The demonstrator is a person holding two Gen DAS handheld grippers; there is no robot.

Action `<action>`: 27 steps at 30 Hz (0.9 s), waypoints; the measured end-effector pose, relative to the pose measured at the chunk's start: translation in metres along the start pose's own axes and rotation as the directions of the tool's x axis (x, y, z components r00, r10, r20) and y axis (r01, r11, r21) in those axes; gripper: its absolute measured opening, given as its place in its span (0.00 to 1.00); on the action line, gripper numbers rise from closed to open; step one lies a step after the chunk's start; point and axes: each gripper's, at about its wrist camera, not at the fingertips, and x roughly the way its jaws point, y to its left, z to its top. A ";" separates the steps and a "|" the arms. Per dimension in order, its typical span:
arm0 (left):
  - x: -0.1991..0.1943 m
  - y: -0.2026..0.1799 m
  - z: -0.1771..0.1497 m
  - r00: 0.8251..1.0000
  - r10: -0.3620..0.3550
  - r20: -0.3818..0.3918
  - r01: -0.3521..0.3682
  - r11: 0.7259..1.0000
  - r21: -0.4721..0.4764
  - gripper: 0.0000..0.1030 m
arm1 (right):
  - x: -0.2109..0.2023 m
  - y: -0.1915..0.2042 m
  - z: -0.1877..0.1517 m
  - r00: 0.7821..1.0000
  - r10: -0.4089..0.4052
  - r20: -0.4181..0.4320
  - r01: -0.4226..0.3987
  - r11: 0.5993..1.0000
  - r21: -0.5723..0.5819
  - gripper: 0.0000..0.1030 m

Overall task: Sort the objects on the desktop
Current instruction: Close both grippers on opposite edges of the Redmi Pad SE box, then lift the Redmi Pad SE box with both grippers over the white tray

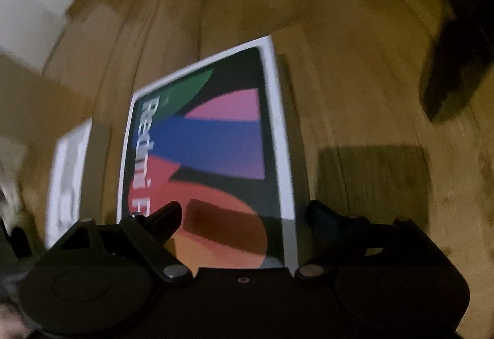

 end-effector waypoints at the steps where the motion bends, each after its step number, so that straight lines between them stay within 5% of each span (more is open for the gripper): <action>1: 0.002 0.000 0.000 1.000 0.013 0.001 -0.013 1.000 -0.010 0.86 | 0.007 -0.005 0.001 1.000 0.012 0.011 -0.012 0.999 0.036 0.90; 4: 0.008 -0.005 -0.005 1.000 0.021 -0.013 -0.021 1.000 0.001 0.90 | 0.010 -0.007 -0.001 0.998 0.034 0.047 -0.036 0.999 0.041 0.95; 8: 0.013 -0.023 -0.012 0.998 0.068 0.013 -0.069 0.994 0.081 0.89 | 0.019 0.017 -0.004 0.999 -0.036 0.010 0.037 0.994 -0.102 0.96; 15: 0.003 -0.031 -0.015 0.993 0.102 0.063 -0.110 0.984 0.137 0.89 | 0.010 0.027 -0.003 0.999 -0.038 0.011 0.039 0.990 -0.135 0.87; 27: -0.017 -0.036 -0.011 0.987 0.135 0.081 -0.148 0.974 0.172 0.89 | -0.001 0.042 -0.005 0.999 -0.038 0.014 0.040 0.981 -0.191 0.85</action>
